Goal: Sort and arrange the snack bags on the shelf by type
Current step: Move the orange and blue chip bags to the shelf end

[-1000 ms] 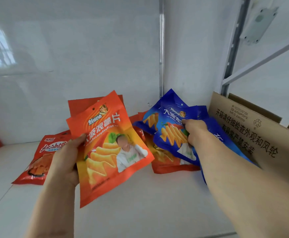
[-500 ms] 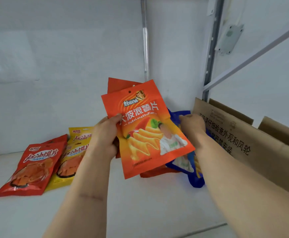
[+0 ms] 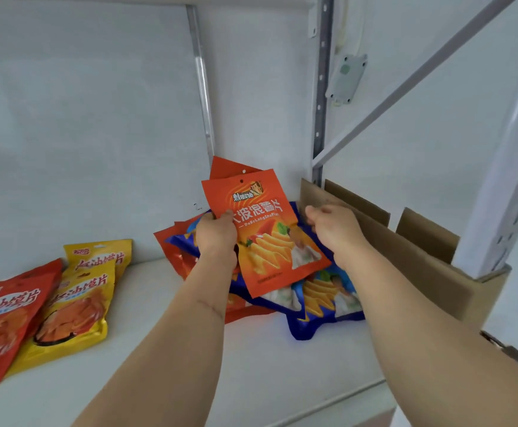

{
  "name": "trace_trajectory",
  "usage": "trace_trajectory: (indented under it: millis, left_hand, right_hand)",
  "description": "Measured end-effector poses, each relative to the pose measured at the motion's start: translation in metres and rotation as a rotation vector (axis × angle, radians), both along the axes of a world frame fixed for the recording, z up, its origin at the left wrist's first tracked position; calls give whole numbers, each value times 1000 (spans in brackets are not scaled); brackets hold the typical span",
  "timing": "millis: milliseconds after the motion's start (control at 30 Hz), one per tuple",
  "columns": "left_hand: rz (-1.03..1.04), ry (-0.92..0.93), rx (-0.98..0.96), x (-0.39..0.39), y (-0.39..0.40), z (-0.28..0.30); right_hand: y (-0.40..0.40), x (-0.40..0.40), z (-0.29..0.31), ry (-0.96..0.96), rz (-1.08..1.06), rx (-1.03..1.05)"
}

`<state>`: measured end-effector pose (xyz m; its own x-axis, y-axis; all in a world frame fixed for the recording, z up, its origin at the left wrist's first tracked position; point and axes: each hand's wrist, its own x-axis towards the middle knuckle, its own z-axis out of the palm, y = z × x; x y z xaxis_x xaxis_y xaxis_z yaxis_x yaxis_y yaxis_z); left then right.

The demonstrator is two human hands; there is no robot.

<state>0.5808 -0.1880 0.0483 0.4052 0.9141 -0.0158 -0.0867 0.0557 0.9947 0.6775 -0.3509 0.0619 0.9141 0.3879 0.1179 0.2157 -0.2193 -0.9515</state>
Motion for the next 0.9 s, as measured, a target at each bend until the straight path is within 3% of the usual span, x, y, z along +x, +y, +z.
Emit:
trace_trajectory:
  millis: [267, 500, 667, 733, 900]
  left_hand:
    - [18, 191, 93, 27, -2, 1]
    - [174, 583, 807, -48, -4, -1]
    - [285, 832, 1470, -124, 12, -24]
    - [275, 905, 1582, -157, 20, -32]
    - [301, 1002, 1638, -248, 37, -39]
  right_hand:
    - [6, -1, -21, -311, 30, -401]
    - [31, -42, -26, -607, -25, -485]
    - [61, -92, -29, -936, 124, -480]
    - [75, -116, -33, -1044, 167, -458]
    - [110, -193, -43, -1174, 278, -450]
